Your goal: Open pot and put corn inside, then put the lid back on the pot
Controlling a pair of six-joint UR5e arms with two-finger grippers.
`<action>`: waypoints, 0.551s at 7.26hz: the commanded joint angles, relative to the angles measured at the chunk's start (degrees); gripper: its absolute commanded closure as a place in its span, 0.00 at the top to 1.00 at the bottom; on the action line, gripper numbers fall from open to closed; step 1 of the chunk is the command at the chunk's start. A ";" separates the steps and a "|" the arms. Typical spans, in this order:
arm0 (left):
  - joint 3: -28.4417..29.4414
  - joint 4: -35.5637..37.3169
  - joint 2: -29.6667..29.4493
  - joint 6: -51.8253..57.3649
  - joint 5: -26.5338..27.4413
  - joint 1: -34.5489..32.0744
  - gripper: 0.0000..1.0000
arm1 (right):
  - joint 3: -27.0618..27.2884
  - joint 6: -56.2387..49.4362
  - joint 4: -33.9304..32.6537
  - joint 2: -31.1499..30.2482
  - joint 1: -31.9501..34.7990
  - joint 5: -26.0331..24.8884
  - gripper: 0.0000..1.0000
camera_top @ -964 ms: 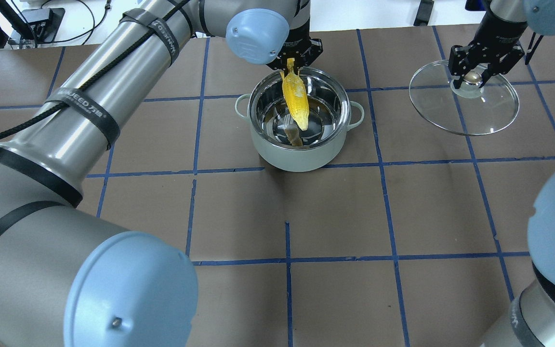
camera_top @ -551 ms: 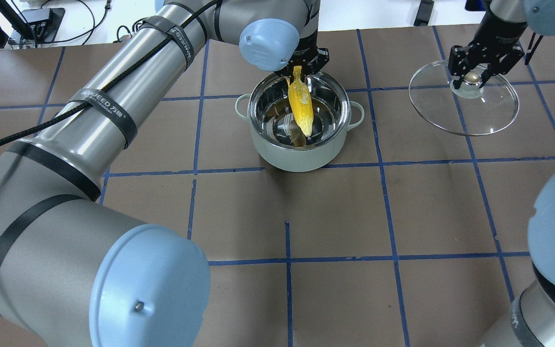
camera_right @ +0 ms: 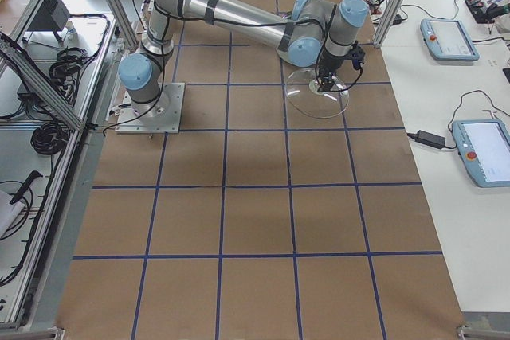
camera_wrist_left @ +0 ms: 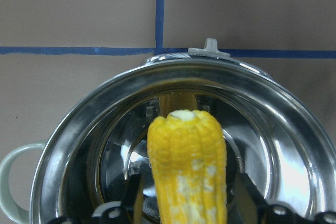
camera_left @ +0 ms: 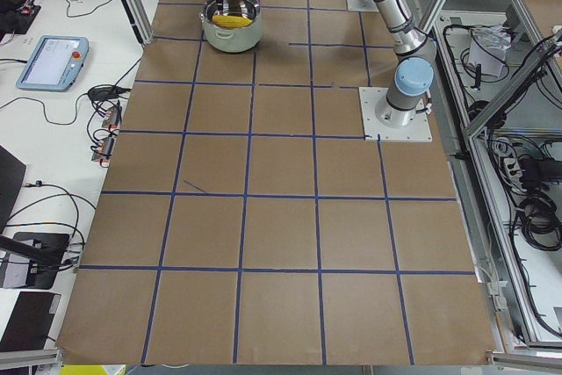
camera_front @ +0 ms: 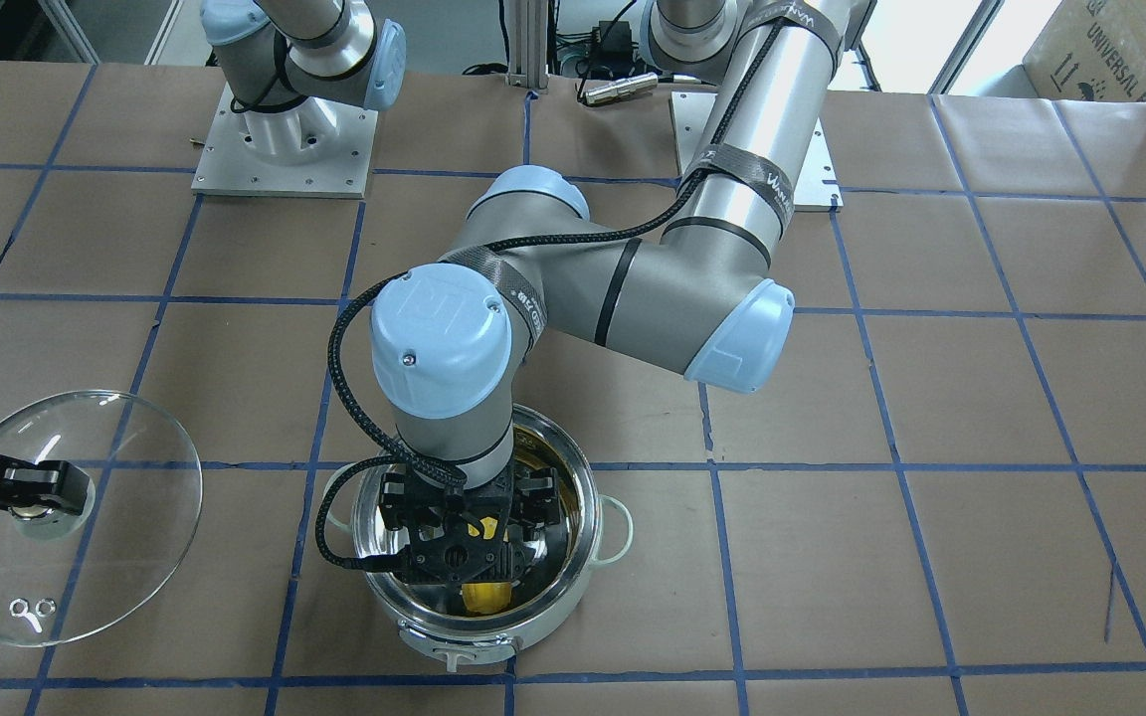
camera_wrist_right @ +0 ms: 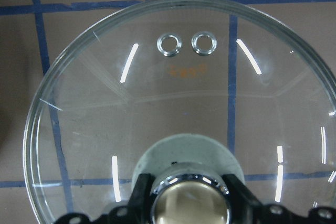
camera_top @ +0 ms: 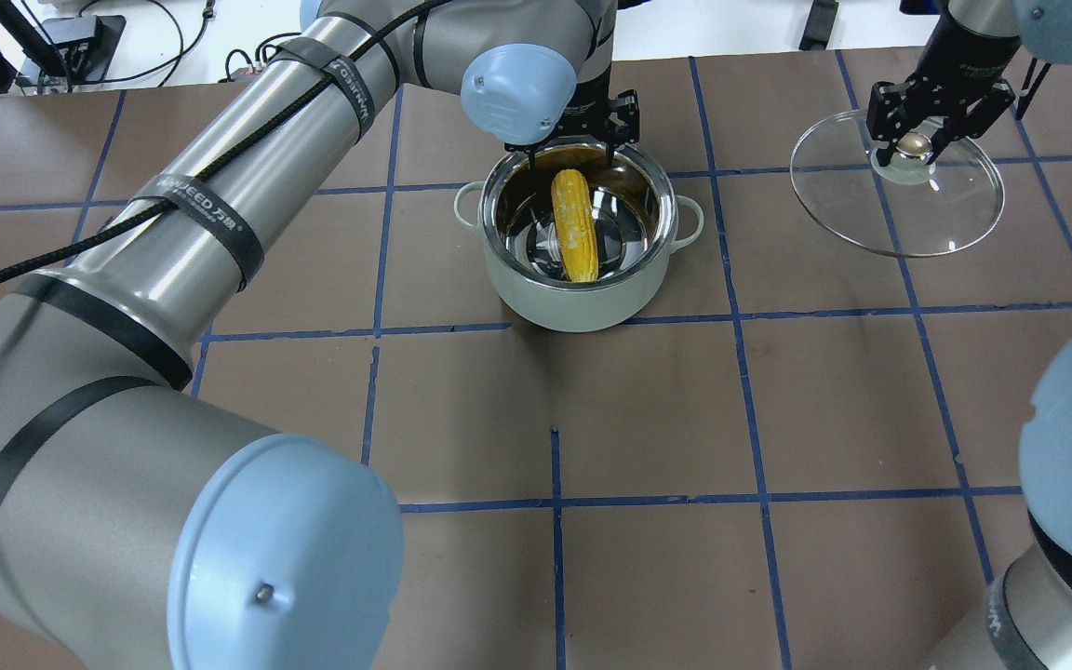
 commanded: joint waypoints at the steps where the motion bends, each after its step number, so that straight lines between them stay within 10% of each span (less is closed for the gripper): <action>1: 0.48 -0.41 2.59 -0.09 0.14 1.06 1.00 | -0.75 0.89 1.15 -4.14 1.66 0.40 0.07; 4: 0.05 -1.29 5.41 1.13 0.14 5.55 1.00 | -0.67 11.85 1.95 -5.39 11.24 0.67 0.07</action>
